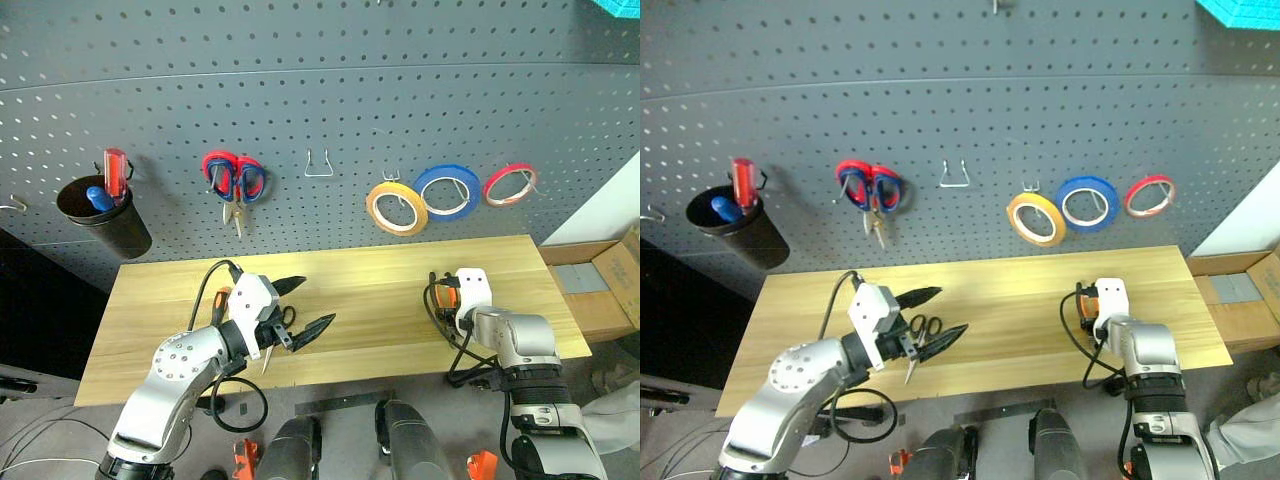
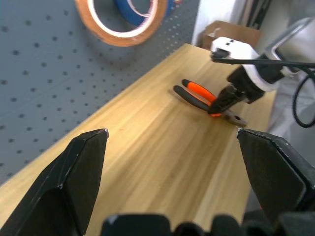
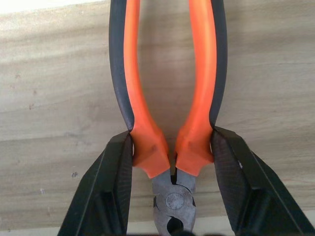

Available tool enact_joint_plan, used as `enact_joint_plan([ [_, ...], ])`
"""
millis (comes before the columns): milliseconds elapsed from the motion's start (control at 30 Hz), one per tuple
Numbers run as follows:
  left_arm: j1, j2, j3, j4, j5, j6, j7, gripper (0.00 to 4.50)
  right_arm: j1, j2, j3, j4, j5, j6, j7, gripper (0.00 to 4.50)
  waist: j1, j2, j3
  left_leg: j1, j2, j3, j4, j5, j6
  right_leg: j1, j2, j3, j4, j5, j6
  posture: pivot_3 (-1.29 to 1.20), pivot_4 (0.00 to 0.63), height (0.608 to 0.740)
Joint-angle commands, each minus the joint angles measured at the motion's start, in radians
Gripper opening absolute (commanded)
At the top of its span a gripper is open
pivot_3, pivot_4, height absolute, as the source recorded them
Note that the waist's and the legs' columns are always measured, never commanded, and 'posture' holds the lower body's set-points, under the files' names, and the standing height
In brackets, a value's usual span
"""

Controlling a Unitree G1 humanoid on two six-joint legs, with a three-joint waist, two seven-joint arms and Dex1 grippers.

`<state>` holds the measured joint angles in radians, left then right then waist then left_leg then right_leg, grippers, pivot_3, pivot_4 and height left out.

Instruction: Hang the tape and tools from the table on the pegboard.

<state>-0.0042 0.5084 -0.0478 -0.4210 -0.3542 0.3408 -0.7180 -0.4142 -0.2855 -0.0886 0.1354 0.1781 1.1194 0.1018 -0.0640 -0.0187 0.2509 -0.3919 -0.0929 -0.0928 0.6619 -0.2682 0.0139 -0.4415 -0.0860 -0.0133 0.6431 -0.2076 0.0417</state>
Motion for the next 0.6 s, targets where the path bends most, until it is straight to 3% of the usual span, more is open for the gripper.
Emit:
enact_joint_plan([
  [33, -0.017, 0.0, 0.038, -0.017, -0.025, -0.012, 0.003, 4.5, 0.025, -0.12, 0.103, -0.182, 0.029, 0.043, 0.138, 1.83, 0.001, 0.003, 0.004, -0.001, 0.0, 0.0, 0.0, 0.0, 0.0, 0.0, 0.0, 0.0, 0.0, 0.0, 0.0, -0.13, 0.273, 0.74],
  [133, -0.051, -0.029, 0.094, -0.01, -0.07, -0.023, 0.026, 4.5, 0.087, -0.28, 0.196, -0.47, 0.164, -0.02, 0.419, 1.83, 0.003, 0.003, 0.01, -0.003, -0.001, 0.0, 0.001, 0.0, 0.0, -0.001, 0.0, -0.001, -0.001, 0.0, 0.001, -0.13, 0.262, 0.74],
  [233, -0.08, -0.07, 0.144, -0.003, -0.096, -0.046, 0.064, 4.5, 0.138, -0.373, 0.177, -0.666, 0.282, -0.139, 0.621, 1.83, 0.003, 0.002, 0.01, -0.003, 0.001, -0.002, 0.001, 0.0, 0.0, -0.001, 0.0, -0.003, -0.001, -0.004, 0.006, -0.13, 0.241, 0.74],
  [300, -0.094, -0.132, 0.219, -0.042, -0.174, -0.028, 0.147, 4.5, 0.038, -0.296, 0.084, -0.705, 0.444, -0.132, 0.657, 1.83, 0.001, 0.0, 0.01, -0.002, 0.002, -0.001, 0.001, 0.0, 0.0, 0.0, 0.001, -0.003, -0.002, -0.004, 0.006, -0.11, 0.226, 0.74],
  [400, -0.08, -0.156, 0.243, -0.083, -0.175, -0.049, 0.187, 4.5, -0.137, -0.165, -0.024, -0.68, 0.617, -0.177, 0.649, 1.83, 0.0, -0.004, 0.012, -0.003, 0.001, 0.0, 0.004, 0.001, -0.001, -0.001, 0.001, 0.0, -0.002, 0.001, 0.007, -0.08, 0.212, 0.74],
  [467, -0.065, -0.176, 0.24, -0.084, -0.121, -0.093, 0.225, 4.5, -0.273, -0.065, -0.039, -0.606, 0.603, -0.269, 0.593, 1.83, 0.01, -0.005, 0.011, -0.002, 0.001, 0.0, 0.003, 0.001, -0.002, -0.001, 0.001, 0.0, -0.002, 0.004, 0.004, -0.06, 0.203, 0.74],
  [600, -0.074, -0.221, 0.218, -0.068, -0.008, -0.213, 0.298, 4.5, -0.462, 0.037, 0.028, -0.477, 0.501, -0.396, 0.54, 1.83, 0.033, -0.009, 0.006, -0.001, 0.0, -0.001, 0.002, 0.002, -0.005, 0.0, 0.001, -0.001, -0.001, 0.007, 0.001, -0.02, 0.187, 0.74],
])
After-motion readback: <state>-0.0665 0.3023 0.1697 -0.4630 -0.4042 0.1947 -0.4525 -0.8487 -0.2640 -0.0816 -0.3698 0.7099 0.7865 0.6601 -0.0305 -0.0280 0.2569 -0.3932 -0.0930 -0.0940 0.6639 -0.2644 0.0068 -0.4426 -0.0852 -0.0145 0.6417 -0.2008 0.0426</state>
